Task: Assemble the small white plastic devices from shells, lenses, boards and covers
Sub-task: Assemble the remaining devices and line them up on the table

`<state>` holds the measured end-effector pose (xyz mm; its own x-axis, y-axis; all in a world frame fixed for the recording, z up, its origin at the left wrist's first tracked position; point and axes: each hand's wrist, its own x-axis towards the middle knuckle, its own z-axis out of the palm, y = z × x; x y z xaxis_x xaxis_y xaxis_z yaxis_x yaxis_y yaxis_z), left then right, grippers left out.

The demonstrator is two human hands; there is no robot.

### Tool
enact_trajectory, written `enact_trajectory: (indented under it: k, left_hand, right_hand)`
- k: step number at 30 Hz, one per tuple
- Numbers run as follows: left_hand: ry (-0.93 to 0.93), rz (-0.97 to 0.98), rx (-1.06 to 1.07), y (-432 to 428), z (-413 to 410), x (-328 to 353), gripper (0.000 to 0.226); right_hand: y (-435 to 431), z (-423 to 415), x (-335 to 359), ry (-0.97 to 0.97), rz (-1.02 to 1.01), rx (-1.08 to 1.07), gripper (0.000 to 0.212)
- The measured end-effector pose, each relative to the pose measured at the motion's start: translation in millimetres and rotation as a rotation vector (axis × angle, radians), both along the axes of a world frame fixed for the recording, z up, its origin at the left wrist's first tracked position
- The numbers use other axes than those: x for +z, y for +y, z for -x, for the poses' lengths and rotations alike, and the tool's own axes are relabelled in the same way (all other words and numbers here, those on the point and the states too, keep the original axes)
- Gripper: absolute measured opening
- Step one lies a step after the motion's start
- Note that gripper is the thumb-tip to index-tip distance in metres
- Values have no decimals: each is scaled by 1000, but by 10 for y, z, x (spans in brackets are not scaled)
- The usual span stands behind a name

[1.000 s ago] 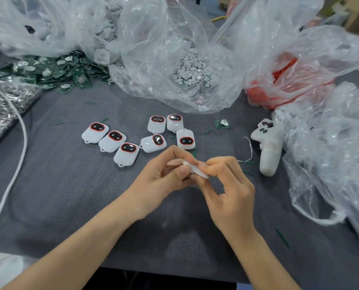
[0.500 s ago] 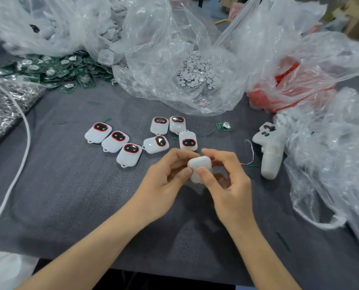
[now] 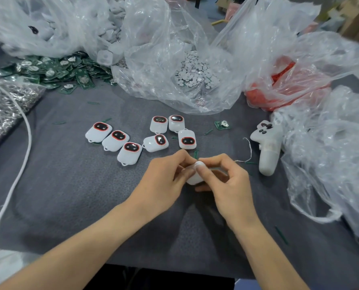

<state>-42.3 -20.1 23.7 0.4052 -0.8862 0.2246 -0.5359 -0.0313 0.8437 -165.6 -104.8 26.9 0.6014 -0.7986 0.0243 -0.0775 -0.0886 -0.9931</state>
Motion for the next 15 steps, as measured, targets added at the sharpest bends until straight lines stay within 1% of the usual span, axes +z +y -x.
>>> enact_trajectory:
  k: [2, 4, 6, 8, 10, 13, 15]
  left_hand:
    - [-70, -143, -42, -54, -87, 75, 4]
    - [-138, -338, -84, -137, -181, 162, 5]
    - [-229, -523, -134, -225, -235, 252, 9]
    - [-280, -652, -195, -304, -259, 317, 11]
    - [-252, -769, -244, -377, -276, 362, 17]
    - [-77, -911, -258, -462, -270, 431, 16]
    - [-41, -971, -271, -490, -266, 466, 17]
  right_hand:
    - [-87, -4, 59, 244, 95, 6, 6]
    - [-179, -19, 159, 441, 79, 64, 6]
    - [-247, -51, 272, 551, -47, 142, 8]
    - [-286, -113, 383, 601, -207, 195, 4]
    - [-341, -191, 472, 670, -297, 234, 5]
    - [-428, -312, 562, 813, -384, 284, 5]
    - [-479, -357, 597, 930, -459, 322, 10]
